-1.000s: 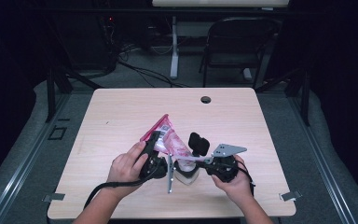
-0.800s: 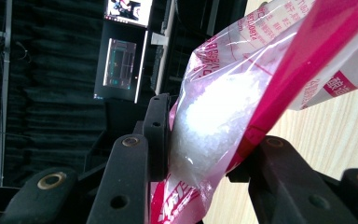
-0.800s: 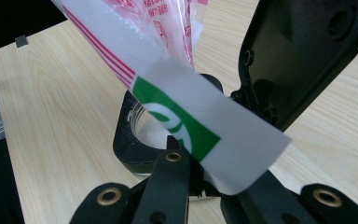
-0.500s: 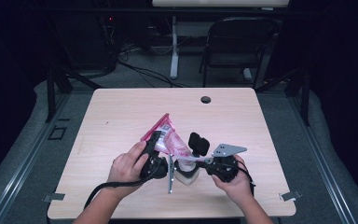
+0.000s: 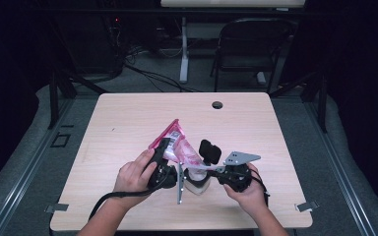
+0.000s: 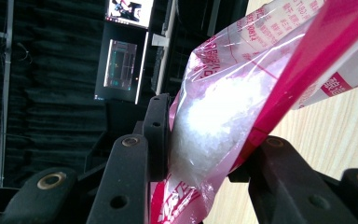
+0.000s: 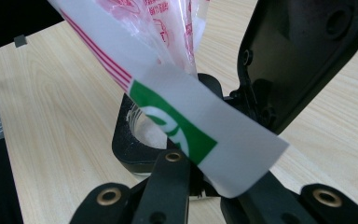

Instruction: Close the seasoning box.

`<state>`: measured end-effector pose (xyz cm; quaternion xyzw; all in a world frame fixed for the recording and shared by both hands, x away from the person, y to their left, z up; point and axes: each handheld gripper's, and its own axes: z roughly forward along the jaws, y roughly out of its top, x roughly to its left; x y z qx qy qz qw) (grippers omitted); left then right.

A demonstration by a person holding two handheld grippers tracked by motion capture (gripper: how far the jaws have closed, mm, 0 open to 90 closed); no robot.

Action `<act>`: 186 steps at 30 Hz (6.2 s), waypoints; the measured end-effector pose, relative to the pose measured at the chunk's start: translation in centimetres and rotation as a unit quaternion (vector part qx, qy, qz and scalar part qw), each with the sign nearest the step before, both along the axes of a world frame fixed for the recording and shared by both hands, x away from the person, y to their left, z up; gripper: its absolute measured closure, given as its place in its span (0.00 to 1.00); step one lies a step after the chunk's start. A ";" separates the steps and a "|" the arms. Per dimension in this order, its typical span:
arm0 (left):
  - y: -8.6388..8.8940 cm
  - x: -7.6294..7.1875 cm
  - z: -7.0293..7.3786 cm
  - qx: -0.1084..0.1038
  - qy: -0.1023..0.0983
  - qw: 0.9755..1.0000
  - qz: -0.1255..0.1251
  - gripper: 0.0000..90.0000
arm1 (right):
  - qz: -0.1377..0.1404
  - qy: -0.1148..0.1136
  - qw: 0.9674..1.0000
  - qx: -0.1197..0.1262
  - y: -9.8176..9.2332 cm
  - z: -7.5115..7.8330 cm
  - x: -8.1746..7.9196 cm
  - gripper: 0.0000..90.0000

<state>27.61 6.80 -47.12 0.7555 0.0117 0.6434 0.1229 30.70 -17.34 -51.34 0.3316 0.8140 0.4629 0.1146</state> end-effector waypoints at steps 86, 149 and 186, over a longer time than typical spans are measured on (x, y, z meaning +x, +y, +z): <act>1.1 0.4 -0.9 -0.019 0.026 0.999 0.012 0.77 | 0.002 -0.008 1.000 0.006 0.3 0.5 -0.4 1.00; 2.4 0.5 -2.5 -0.060 0.079 0.995 0.031 0.78 | 0.002 -0.018 1.000 0.002 0.8 0.6 -0.5 1.00; 3.4 1.1 -4.8 -0.132 0.150 0.979 0.040 0.79 | 0.002 -0.019 1.000 0.003 1.2 0.6 -0.6 0.99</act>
